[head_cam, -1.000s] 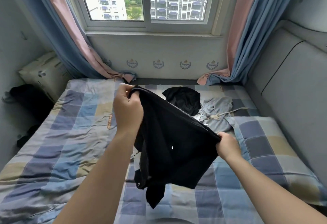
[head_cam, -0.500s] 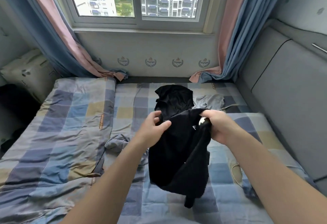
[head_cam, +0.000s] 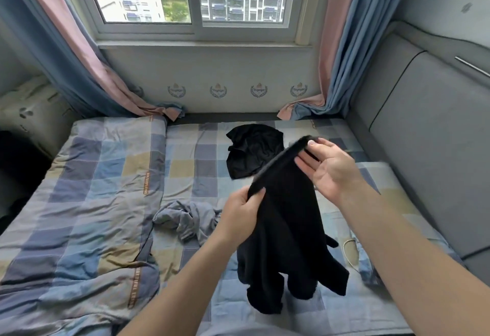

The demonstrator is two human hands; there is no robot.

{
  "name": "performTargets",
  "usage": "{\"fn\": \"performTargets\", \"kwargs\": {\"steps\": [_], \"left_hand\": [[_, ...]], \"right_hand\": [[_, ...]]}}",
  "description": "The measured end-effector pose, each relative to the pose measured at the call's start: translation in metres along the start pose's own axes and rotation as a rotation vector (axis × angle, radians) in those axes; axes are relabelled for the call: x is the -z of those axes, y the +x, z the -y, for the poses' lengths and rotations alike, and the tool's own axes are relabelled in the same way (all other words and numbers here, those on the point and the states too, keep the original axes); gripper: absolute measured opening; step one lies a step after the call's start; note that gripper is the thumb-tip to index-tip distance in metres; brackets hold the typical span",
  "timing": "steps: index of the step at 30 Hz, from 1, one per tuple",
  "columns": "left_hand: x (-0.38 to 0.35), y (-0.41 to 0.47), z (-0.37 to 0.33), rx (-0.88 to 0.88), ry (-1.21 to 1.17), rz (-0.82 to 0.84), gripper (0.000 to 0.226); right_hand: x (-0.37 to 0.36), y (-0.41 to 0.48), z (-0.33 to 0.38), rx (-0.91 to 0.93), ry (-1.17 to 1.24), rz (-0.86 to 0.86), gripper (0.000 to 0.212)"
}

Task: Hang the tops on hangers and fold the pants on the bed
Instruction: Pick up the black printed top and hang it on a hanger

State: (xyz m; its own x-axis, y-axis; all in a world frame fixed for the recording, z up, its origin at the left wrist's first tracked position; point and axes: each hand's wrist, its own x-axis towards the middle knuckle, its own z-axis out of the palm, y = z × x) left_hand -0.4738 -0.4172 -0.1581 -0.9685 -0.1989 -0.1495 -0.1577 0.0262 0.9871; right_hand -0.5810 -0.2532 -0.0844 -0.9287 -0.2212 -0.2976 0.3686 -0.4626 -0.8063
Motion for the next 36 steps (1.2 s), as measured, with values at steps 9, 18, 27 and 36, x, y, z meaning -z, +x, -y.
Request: {"fn": "performTargets", "kwargs": {"steps": [9,18,27,36], "left_hand": [[0.01,-0.002,-0.04,0.095,-0.232,-0.018,0.033],[0.024,-0.021,-0.071,0.067,-0.146,0.083,0.029],[0.069,-0.021,-0.071,0.044,0.013,-0.159,0.042],[0.036,-0.023,-0.078,0.17,-0.275,0.064,0.037]], "right_hand": [[0.047,-0.045,-0.074,0.028,-0.586,0.295,0.034],[0.031,-0.043,-0.172,-0.14,-0.917,0.308,0.034],[0.075,-0.019,-0.116,0.136,-1.224,0.069,0.026],[0.03,-0.048,-0.153,0.106,-1.282,0.287,0.008]]}}
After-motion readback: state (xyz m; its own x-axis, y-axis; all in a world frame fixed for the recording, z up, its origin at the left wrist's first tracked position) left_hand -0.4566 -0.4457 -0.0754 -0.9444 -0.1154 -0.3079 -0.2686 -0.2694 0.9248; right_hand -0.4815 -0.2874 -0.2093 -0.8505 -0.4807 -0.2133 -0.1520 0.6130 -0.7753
